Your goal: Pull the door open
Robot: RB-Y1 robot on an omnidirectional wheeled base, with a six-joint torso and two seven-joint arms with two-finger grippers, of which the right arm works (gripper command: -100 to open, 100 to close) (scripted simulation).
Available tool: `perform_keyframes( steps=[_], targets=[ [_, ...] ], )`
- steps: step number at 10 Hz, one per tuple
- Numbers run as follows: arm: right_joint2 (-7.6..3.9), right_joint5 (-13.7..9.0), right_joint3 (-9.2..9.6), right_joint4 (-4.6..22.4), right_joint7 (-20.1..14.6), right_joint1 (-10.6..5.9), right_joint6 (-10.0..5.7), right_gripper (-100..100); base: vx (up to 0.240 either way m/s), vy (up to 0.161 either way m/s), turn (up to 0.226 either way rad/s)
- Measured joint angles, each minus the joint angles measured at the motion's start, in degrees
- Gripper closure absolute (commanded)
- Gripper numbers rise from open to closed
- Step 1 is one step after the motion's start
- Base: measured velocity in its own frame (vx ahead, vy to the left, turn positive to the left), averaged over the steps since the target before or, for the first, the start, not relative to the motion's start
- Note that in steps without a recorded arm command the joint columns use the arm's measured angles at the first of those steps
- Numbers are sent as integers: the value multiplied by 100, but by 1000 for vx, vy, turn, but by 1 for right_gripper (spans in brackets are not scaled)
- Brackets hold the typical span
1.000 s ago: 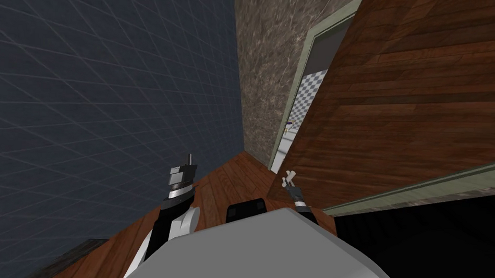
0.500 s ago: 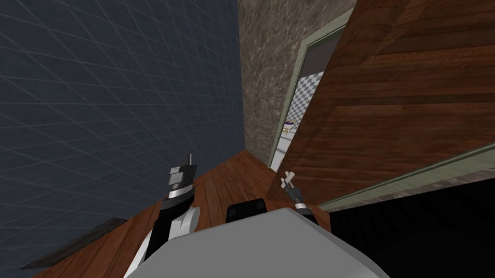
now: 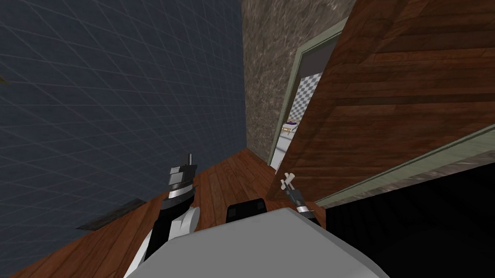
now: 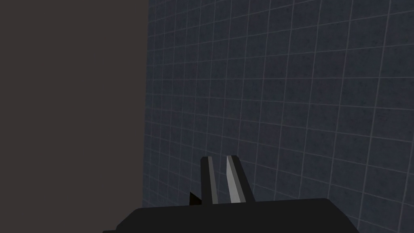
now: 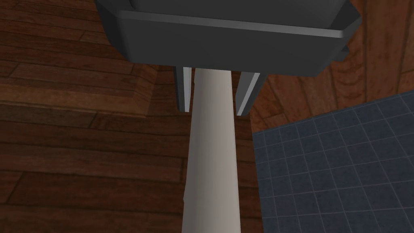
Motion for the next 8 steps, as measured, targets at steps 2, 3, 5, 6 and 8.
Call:
perform_keyframes(
  steps=[2, 3, 5, 6, 8],
  targets=[
    [-64, 53, 59, 40, -72, 10, -92, 100, -136, -11, 43],
    [-62, 62, 73, 54, -79, 15, -97, 100, -131, -32, 150],
    [-108, 84, 94, 119, -132, -17, -162, 100, -171, -26, 105],
    [-131, 98, 107, 136, -159, -27, -199, 100, -170, -25, 99],
    [-184, 131, 142, 238, -229, -57, -293, 100, -218, -23, 129]
  ],
)
